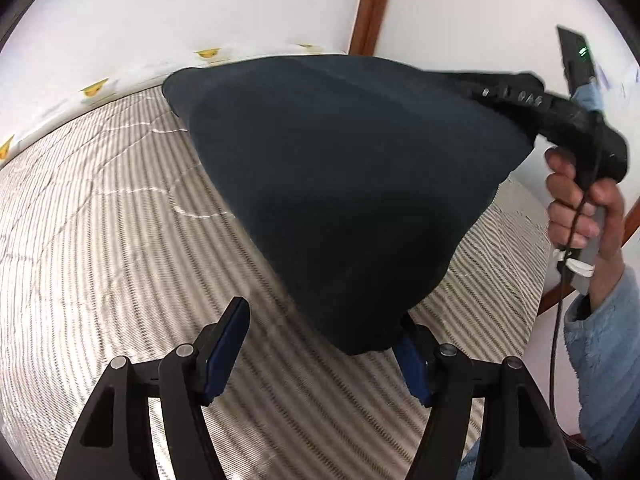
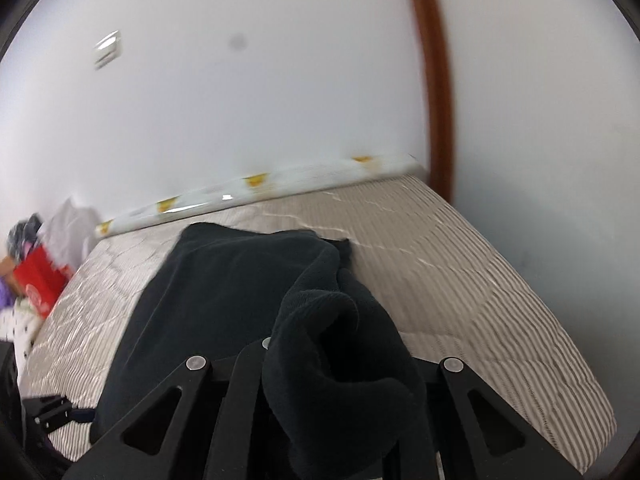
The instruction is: Fold small clothes
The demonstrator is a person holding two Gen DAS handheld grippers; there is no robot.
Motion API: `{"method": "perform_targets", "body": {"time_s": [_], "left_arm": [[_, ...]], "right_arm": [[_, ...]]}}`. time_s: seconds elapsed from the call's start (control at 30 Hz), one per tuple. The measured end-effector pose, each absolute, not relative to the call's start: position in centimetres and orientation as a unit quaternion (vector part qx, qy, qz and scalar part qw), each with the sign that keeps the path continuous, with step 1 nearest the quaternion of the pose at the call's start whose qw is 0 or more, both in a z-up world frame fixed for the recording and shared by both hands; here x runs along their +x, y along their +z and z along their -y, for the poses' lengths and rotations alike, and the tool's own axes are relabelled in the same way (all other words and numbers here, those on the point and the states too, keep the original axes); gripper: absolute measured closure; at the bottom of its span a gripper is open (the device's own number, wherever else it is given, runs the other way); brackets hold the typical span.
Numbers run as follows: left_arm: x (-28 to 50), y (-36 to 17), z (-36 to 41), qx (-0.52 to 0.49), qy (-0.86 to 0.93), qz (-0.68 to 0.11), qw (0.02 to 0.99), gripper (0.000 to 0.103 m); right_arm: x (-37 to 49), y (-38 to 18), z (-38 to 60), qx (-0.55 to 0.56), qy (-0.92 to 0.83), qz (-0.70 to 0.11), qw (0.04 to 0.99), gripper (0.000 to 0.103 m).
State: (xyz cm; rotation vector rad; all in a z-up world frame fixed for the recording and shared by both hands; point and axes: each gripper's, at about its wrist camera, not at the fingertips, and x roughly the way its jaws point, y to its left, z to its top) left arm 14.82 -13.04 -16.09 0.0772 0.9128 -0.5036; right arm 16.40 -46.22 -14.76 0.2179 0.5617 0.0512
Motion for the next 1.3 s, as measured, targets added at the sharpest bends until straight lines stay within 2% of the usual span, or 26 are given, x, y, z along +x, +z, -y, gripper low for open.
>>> {"method": "perform_targets", "body": {"time_s": [0.27,0.3,0.4,0.43,0.47,0.6,0.8,1.07,1.17,1.2,1.23,1.3], "left_arm": [[14.6,-15.8,14.9,0.045,-0.229,-0.434,0.87,0.039],[14.8,-15.7,15.1,0.045,-0.229,-0.433,0.871,0.04],[14.3,-15.4,14.3,0.029,-0.232,-0.433,0.871,0.053],[14.1,-15.3,14.0,0.022,-0.234,-0.433,0.87,0.059],[13.9,-15.3,14.0,0.017,-0.237,-0.433,0.87,0.066],[13.3,-14.7,13.6,0.011,-0.234,-0.424,0.875,0.071],[14.0,-14.7,12.9,-0.002,-0.241,-0.43,0.87,0.071],[16.2,-15.4,12.8,-0.021,-0.23,-0.44,0.868,0.062],[16.3,-15.2,12.8,-0.03,-0.23,-0.432,0.872,0.071],[16.3,-15.0,13.0,-0.022,-0.227,-0.425,0.876,0.073],[16.3,-14.8,13.0,-0.016,-0.224,-0.422,0.878,0.076],[16.4,-14.4,12.4,-0.016,-0.207,-0.417,0.885,0.079]], "right_arm": [[17.3,-19.1,47.7,0.11,0.013,-0.335,0.936,0.088],[17.1,-19.1,47.6,0.104,0.01,-0.334,0.937,0.083],[16.1,-19.1,48.5,0.107,-0.012,-0.337,0.935,0.055],[15.9,-19.1,48.7,0.109,-0.016,-0.339,0.934,0.05],[15.6,-19.2,49.0,0.111,-0.014,-0.344,0.932,0.049],[14.5,-19.9,49.7,0.127,-0.008,-0.362,0.923,0.043],[15.0,-19.8,48.9,0.134,-0.012,-0.377,0.916,0.043],[14.5,-20.1,48.9,0.141,-0.015,-0.38,0.914,0.043],[14.7,-20.6,49.1,0.158,-0.011,-0.387,0.908,0.043],[14.9,-20.7,49.0,0.163,-0.007,-0.389,0.907,0.046],[15.0,-20.7,48.8,0.166,0.004,-0.387,0.907,0.061],[15.3,-20.4,48.0,0.164,0.019,-0.381,0.91,0.078]]}}
